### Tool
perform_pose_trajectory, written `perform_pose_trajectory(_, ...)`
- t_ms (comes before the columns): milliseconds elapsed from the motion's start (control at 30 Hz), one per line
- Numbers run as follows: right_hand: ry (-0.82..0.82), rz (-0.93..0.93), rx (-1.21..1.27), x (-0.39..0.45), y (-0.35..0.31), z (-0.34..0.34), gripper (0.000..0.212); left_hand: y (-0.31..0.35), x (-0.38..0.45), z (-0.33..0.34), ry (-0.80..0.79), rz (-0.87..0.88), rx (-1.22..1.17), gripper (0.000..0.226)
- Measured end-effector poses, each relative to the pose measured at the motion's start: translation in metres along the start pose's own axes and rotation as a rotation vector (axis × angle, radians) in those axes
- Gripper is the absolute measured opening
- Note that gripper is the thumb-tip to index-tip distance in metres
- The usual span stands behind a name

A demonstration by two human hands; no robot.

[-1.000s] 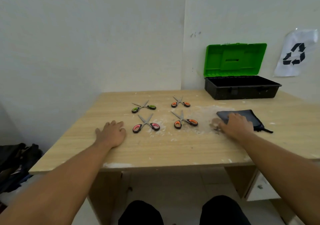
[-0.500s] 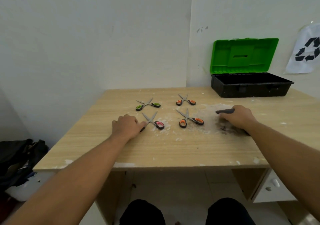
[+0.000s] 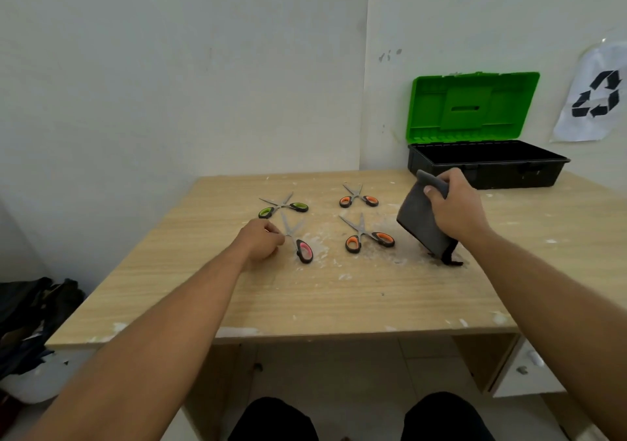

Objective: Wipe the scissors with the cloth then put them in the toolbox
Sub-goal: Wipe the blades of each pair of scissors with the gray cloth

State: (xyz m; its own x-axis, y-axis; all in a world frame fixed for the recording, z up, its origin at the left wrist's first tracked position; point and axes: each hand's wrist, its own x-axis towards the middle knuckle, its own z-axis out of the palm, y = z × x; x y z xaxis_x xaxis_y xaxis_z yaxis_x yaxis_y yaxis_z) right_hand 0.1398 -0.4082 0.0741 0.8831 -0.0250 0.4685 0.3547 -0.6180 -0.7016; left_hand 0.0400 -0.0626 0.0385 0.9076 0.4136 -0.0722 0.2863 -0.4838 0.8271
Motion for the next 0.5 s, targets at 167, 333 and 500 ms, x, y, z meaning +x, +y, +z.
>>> perform_pose_trajectory(167,-0.018,-0.117,0.056,-0.011,-0.029,0.0,0.009,0.003,-0.01,0.001,-0.117,0.009,-0.268,0.012)
perform_pose_trajectory(333,-0.136,-0.185,0.044,-0.027,-0.068,0.0,0.013,0.009,-0.016,0.005,-0.177,0.063,-0.43,0.02)
perform_pose_trajectory(500,-0.28,-0.194,0.057,-0.045,-0.086,0.015,0.02,0.026,-0.027,0.015,-0.106,0.18,-0.462,0.019)
